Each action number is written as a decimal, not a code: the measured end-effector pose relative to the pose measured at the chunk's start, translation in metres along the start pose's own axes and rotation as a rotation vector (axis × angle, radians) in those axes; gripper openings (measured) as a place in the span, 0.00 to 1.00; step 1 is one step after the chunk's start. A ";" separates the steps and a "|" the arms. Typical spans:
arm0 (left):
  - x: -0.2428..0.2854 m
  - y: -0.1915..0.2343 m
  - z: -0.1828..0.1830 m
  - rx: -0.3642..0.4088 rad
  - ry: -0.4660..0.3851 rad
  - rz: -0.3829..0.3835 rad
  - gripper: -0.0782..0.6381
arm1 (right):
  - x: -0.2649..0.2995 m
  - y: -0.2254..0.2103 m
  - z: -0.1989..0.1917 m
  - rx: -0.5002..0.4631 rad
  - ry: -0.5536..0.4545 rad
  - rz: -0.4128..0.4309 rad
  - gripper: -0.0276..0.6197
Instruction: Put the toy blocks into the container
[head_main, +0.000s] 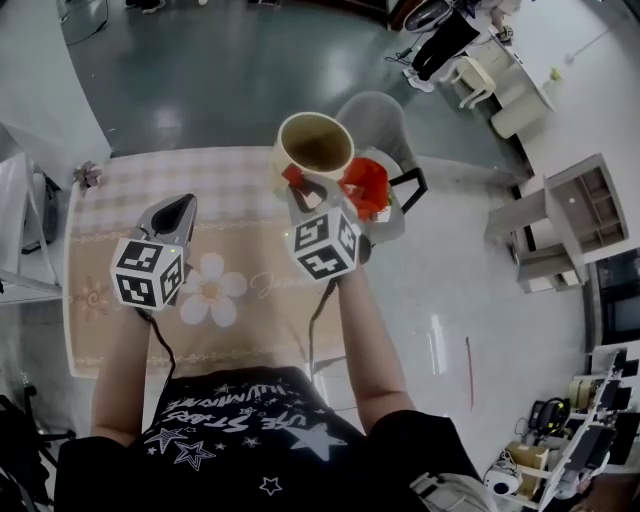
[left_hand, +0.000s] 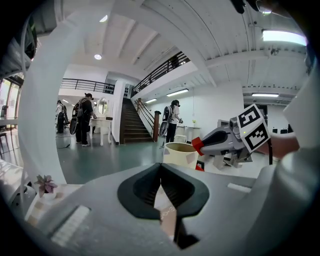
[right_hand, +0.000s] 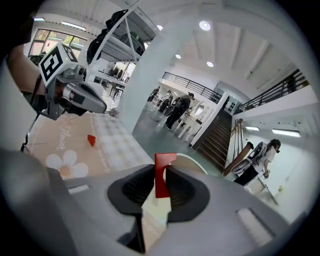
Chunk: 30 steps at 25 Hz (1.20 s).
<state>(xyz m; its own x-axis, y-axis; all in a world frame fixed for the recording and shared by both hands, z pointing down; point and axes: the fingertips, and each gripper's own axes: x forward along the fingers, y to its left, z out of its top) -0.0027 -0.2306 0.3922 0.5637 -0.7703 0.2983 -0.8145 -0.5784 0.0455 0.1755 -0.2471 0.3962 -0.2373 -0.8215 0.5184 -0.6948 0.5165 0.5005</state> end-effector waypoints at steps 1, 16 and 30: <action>0.005 -0.002 0.003 0.005 0.001 -0.002 0.12 | 0.001 -0.008 -0.001 0.005 -0.002 -0.008 0.16; 0.068 -0.025 0.026 -0.026 0.006 -0.051 0.12 | 0.043 -0.085 -0.017 0.063 -0.036 -0.056 0.16; 0.093 -0.037 0.006 -0.033 0.069 -0.066 0.12 | 0.071 -0.082 -0.032 0.117 -0.027 0.018 0.23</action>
<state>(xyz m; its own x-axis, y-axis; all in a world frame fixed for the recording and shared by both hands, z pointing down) 0.0809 -0.2826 0.4125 0.6060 -0.7099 0.3589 -0.7809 -0.6170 0.0981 0.2375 -0.3399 0.4145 -0.2673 -0.8195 0.5069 -0.7646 0.5005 0.4061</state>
